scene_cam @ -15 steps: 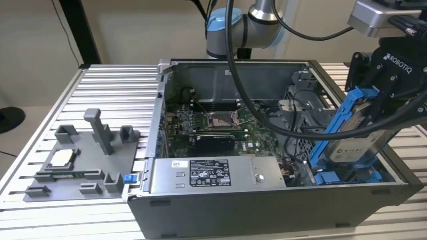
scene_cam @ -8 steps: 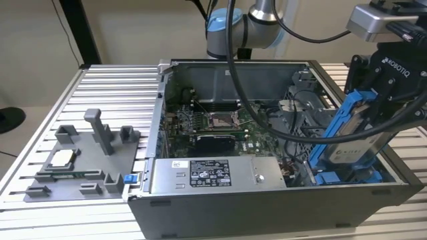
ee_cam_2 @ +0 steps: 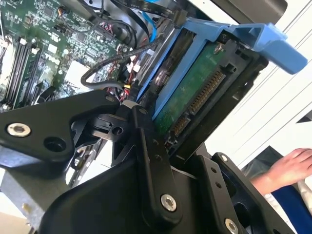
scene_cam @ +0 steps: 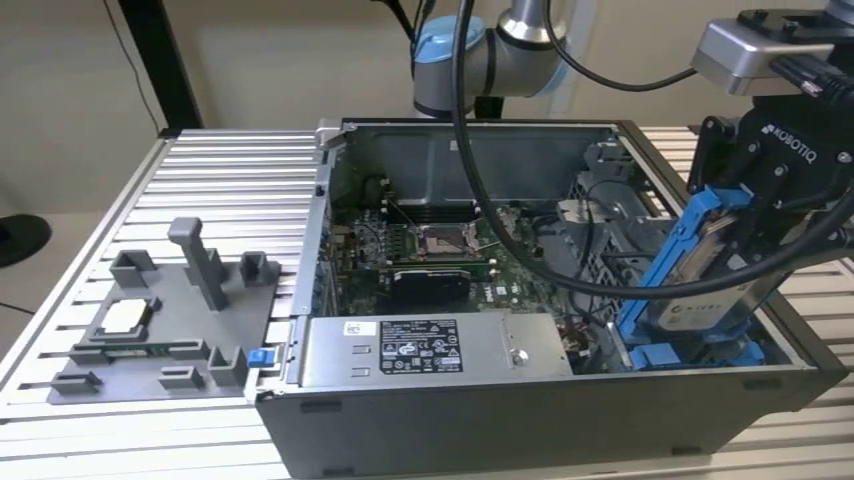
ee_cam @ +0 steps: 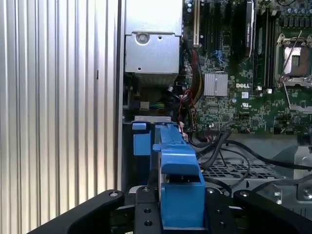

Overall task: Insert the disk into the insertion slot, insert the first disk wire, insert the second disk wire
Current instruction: 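Insert the disk into the insertion slot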

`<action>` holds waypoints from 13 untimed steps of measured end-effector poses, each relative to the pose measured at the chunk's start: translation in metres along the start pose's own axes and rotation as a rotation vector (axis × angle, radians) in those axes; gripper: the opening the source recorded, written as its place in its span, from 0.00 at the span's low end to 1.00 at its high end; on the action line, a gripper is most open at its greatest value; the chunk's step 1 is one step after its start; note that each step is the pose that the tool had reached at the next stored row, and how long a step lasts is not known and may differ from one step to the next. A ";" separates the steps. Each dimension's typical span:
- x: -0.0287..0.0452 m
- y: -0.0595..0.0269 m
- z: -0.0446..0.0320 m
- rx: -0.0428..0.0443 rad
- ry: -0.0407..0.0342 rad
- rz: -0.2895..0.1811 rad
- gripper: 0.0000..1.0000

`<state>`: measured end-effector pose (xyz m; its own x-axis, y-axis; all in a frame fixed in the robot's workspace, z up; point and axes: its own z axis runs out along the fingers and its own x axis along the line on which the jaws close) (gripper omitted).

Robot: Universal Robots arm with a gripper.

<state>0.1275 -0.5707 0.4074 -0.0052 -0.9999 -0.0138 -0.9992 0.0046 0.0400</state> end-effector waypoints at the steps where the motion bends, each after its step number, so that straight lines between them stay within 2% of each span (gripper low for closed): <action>1: 0.0001 0.0000 0.0000 0.0000 0.0001 0.000 0.00; 7: 0.0010 0.0036 0.0019 0.0000 0.0001 0.000 0.00; 13: 0.0012 0.0040 0.0125 0.0001 -0.0006 0.000 0.00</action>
<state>0.1230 -0.5716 0.3950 -0.0052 -0.9999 -0.0144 -0.9992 0.0046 0.0399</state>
